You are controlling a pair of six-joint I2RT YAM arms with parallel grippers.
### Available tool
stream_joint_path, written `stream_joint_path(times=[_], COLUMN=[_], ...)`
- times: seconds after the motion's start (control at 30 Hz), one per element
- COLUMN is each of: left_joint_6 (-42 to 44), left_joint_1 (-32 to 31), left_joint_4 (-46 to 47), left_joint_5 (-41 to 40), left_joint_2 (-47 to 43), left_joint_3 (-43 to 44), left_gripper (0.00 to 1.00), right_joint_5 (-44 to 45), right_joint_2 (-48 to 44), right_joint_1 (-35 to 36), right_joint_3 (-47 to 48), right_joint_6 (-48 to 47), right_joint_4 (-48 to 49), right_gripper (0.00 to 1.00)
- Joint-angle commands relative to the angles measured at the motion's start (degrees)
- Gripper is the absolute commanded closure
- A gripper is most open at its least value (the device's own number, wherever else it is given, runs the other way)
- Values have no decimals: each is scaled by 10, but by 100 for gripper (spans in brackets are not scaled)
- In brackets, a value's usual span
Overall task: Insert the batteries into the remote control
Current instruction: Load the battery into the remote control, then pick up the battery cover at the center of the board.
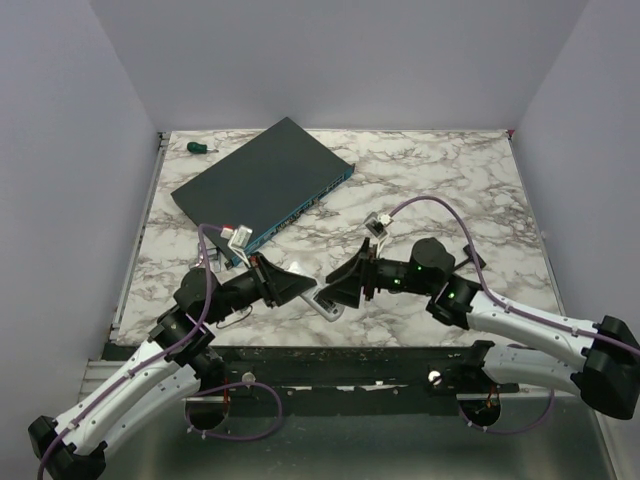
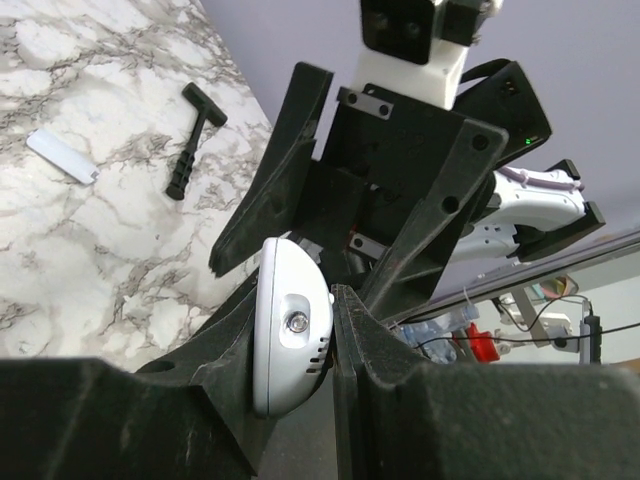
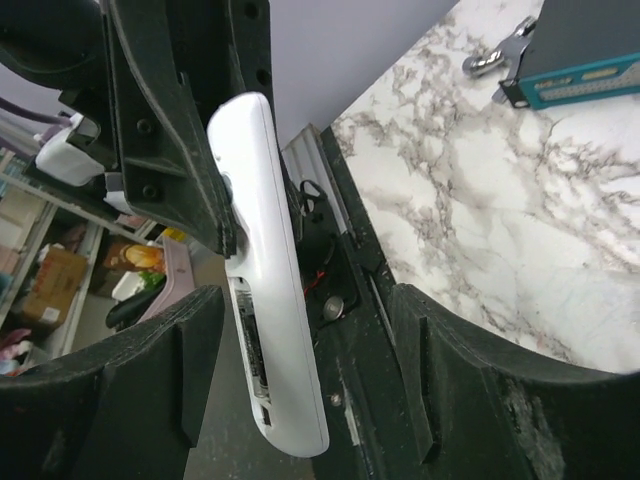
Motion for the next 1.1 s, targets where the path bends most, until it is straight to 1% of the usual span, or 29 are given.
stream_joint_path(times=[0.0,0.03,0.13,0.2,0.23,0.27,0.3,0.37,0.47,0.57,0.6,0.73,0.83,0.9,1.07], left_joint_6=[3,3,5,8,8,9,11,14,18,16,13,10,11,13,11], left_joint_1=[0,0,0,0,0,1,0,1,1,3,3,4,4,5,5], left_joint_4=[-23,-32,-64,-77,-82,-87,-93,-103,-109,-106,-103,-105,-115,-121,-121], left_joint_5=[-22,-28,-40,-45,-45,-45,-44,-44,-43,-37,-35,-30,-34,-37,-35], left_joint_2=[-1,-2,-8,-15,-18,-19,-21,-21,-21,-17,-15,-20,-29,-32,-31], left_joint_3=[5,3,3,2,1,1,2,3,3,3,3,6,8,8,9], left_gripper=[100,100,100,100,100,100,100,100,100,100,100,100,100,100,100], right_joint_5=[61,90,262,388,460,512,554,584,571,522,503,504,478,449,388], right_joint_2=[-29,-40,-81,-95,-94,-88,-81,-57,14,94,114,172,200,216,254], right_joint_1=[-4,-4,-4,-5,-5,-5,-5,-9,-25,-53,-58,-66,-80,-92,-131], right_joint_3=[25,27,29,36,43,53,60,67,87,120,129,149,157,160,168], right_joint_6=[-33,-36,-47,-50,-45,-37,-36,-49,-65,-79,-89,-114,-141,-159,-192], right_joint_4=[-19,-39,-138,-229,-291,-338,-382,-434,-490,-527,-528,-517,-504,-489,-462], right_gripper=[25,25,26,26,26,26,26,26,24,24,24,24,25,27,35])
